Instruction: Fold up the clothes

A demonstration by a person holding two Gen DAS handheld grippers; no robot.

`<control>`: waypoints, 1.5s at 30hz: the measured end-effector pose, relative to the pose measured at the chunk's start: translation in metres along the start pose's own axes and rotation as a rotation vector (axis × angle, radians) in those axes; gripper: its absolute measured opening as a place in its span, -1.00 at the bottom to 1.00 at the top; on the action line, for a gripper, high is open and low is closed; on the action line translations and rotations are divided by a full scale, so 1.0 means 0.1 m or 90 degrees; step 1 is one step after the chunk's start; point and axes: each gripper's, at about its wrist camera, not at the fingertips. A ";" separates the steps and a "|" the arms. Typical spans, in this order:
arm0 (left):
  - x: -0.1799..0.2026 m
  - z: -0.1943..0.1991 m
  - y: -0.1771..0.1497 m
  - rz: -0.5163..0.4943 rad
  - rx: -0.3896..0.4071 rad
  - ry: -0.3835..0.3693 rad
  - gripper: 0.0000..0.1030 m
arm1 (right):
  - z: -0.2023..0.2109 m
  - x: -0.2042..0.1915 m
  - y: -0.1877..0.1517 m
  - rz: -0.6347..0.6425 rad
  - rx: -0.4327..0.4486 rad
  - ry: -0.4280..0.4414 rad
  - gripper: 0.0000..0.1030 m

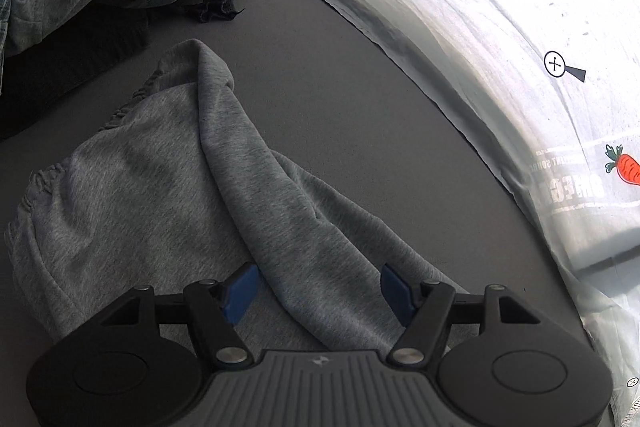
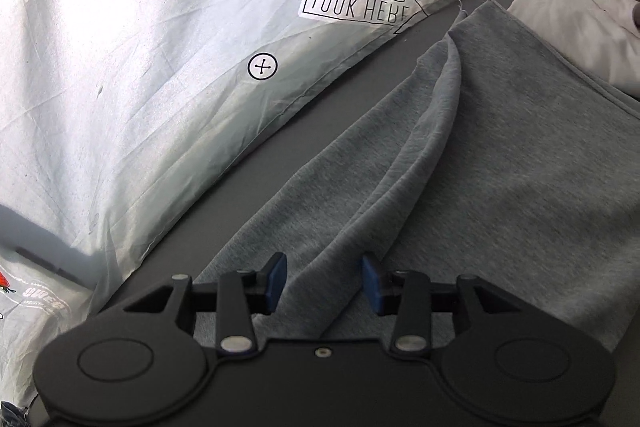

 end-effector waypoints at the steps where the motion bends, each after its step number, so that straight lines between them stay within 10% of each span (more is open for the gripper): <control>1: -0.02 -0.02 0.01 0.003 -0.002 0.004 0.33 | -0.01 0.00 0.01 0.004 -0.002 -0.004 -0.30; 5: -0.14 -0.12 0.06 0.031 -0.017 -0.008 0.14 | 0.01 0.06 0.02 -0.005 0.010 0.008 -0.92; 7: -0.21 -0.15 0.06 0.053 -0.024 -0.014 -0.72 | 0.05 0.09 0.04 -0.004 0.021 0.019 -0.96; 9: -0.29 -0.17 0.06 0.076 -0.026 -0.029 -1.00 | 0.09 0.08 0.06 0.008 0.036 0.023 -0.97; 21: -0.24 -0.01 0.42 0.045 0.104 -0.179 -1.00 | -0.17 -0.37 0.61 0.076 0.039 0.139 -0.96; 23: -0.25 -0.05 0.45 0.059 0.125 -0.189 -0.91 | -0.24 -0.39 0.65 0.085 0.041 0.140 -0.71; 25: -0.24 -0.07 0.47 0.049 0.127 -0.173 -0.18 | -0.20 -0.43 0.62 0.114 0.047 0.104 -0.07; 27: -0.21 -0.04 0.40 0.012 0.127 -0.172 0.17 | -0.10 -0.43 0.52 0.159 0.058 0.084 -0.03; 38: 0.23 -0.01 -0.67 -0.322 -0.002 -0.176 0.25 | 0.63 0.25 -0.07 0.218 0.127 -0.099 0.12; 43: 0.14 -0.05 -0.99 -0.293 -0.067 -0.192 0.26 | 0.81 0.79 -0.01 0.103 0.152 -0.149 0.01; 45: 0.13 -0.03 -1.02 -0.291 -0.060 -0.192 0.26 | 0.86 0.98 0.04 0.064 0.159 -0.166 -0.34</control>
Point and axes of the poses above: each gripper's, at about its wrist camera, not at the fingertips, and z roughly against the way its jaws point, x to its right, y to its top, and after that the axes turned 2 degrees about -z, right-handed
